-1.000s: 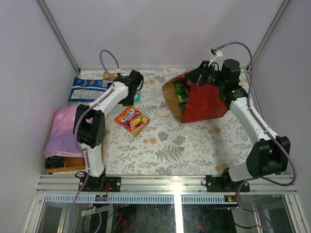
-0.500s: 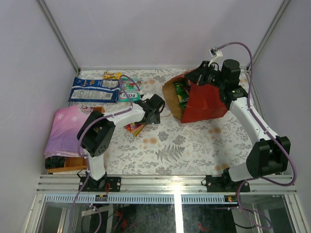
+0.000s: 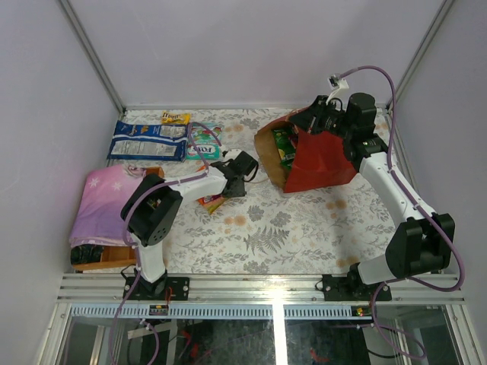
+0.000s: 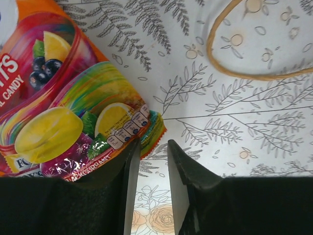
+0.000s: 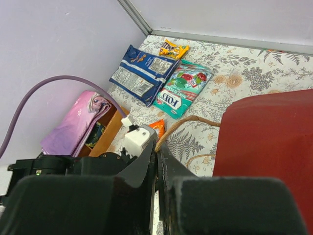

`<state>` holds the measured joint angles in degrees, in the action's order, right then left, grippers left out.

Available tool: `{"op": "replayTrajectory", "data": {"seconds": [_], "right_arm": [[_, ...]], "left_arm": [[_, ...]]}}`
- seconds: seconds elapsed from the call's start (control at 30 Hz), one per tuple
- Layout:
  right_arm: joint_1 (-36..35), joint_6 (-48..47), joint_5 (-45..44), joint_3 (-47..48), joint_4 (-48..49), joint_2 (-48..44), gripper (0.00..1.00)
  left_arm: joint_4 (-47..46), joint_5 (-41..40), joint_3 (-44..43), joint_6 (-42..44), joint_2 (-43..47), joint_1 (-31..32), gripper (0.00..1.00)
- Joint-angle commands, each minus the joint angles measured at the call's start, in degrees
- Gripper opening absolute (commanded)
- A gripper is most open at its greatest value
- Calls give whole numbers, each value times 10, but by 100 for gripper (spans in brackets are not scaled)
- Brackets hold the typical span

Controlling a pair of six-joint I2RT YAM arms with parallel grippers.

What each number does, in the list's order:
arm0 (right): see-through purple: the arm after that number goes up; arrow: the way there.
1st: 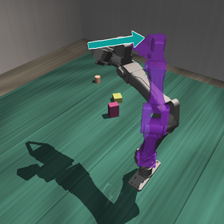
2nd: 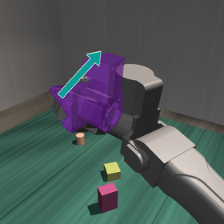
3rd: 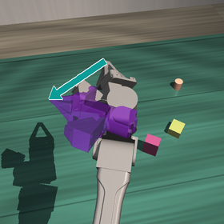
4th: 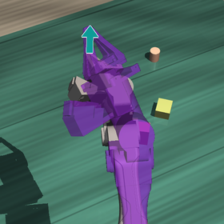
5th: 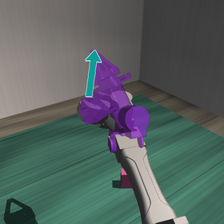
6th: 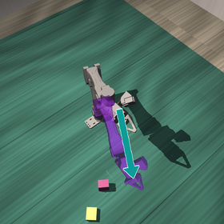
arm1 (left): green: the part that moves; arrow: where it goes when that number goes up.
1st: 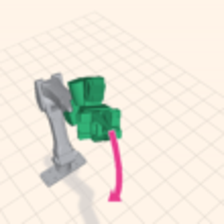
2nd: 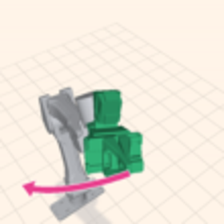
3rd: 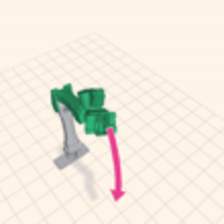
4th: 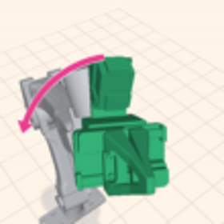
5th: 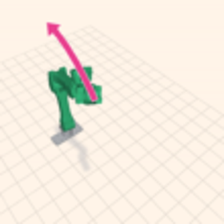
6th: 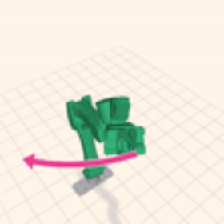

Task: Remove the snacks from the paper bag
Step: Place the snack at the center of the board.

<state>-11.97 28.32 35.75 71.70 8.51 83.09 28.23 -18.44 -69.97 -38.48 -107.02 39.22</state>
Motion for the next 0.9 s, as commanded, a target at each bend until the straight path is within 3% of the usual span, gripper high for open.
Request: {"op": "replayTrajectory", "data": {"seconds": [0.0, 0.23, 0.4, 0.43, 0.87], "right_arm": [[-9, 7, 32, 9, 43, -11, 0], [-9, 5, 32, 9, 41, -10, 0], [-9, 4, 32, 9, 39, -9, 0], [-9, 4, 32, 10, 39, -9, 0], [-9, 9, 36, 9, 44, -7, 0]], "left_arm": [[-13, -25, 17, 4, 5, 2, 29], [3, -63, 9, 20, 2, 2, 28], [39, -96, 8, 18, 0, 2, 1], [42, -96, 13, 16, 3, 2, 0], [123, -54, 55, 36, 29, 0, 0]]}}
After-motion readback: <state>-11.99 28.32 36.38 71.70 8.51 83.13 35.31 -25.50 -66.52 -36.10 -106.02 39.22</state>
